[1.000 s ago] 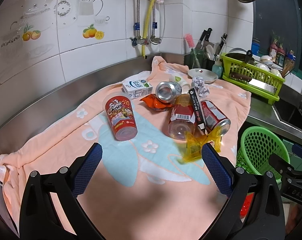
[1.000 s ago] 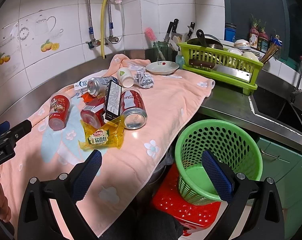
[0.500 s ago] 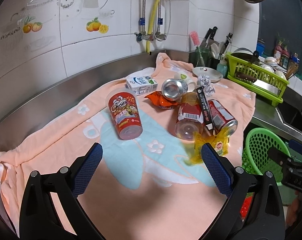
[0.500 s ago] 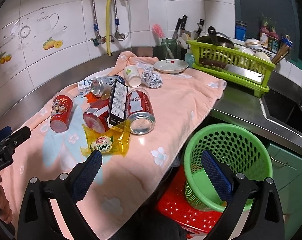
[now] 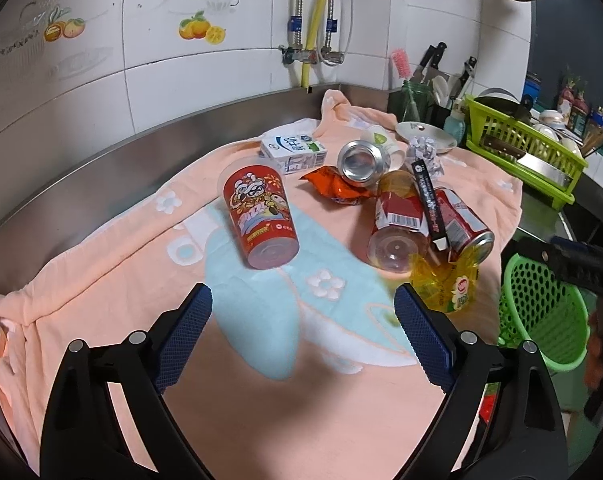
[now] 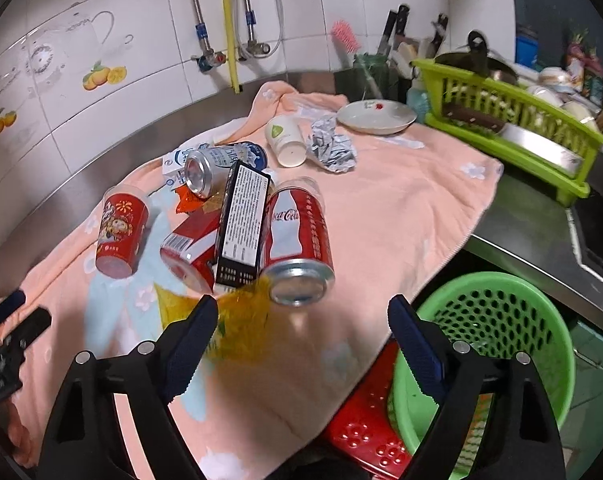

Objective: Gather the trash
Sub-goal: 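Grasp the red Coca-Cola can with the right gripper, then drop the Coca-Cola can into the green basket while the left gripper grasps the chip bag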

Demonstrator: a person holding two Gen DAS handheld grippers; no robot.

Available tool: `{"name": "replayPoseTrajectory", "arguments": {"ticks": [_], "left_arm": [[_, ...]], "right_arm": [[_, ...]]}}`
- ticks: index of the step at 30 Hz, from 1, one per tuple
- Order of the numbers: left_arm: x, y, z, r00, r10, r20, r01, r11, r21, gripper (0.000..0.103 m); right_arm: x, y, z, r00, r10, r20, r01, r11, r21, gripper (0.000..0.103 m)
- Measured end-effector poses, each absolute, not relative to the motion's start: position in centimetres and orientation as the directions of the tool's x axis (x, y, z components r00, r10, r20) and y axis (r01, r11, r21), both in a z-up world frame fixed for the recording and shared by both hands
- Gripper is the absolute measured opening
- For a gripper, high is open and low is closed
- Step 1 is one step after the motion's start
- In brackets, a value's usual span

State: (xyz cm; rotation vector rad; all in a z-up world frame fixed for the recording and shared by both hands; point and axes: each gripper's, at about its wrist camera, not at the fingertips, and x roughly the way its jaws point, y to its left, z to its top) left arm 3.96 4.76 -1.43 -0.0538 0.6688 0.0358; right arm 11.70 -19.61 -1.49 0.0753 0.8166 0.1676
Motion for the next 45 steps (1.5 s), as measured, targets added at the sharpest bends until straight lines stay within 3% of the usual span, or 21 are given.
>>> {"name": "replayPoseTrajectory", "arguments": {"ticks": [5, 28, 32, 45], "left_arm": [[4.4, 5.0, -1.9, 0.776, 0.021, -0.63, -0.054, 0.998, -0.034, 0.091], [6.7, 5.5, -3.7, 0.742, 0.015, -0.67, -0.053, 0.998, -0.037, 0.091], [6.7, 5.4, -3.8, 0.74, 0.014, -0.672, -0.049, 0.998, -0.034, 0.091], [7.1, 4.0, -3.5, 0.742, -0.022, -0.67, -0.01, 0.999, -0.045, 0.091]], "right_arm": [[15.6, -19.9, -2.4, 0.614, 0.238, -0.753, -0.145, 0.971, 0.189, 0.076], [26.2, -20.0, -7.3, 0.406, 0.383, -0.829, -0.155, 0.924, 0.351, 0.069], [26.6, -20.0, -7.9, 0.383, 0.424, -0.821, -0.156, 0.906, 0.394, 0.061], [24.5, -21.3, -5.8, 0.427, 0.374, -0.823, -0.18, 0.927, 0.328, 0.059]]}}
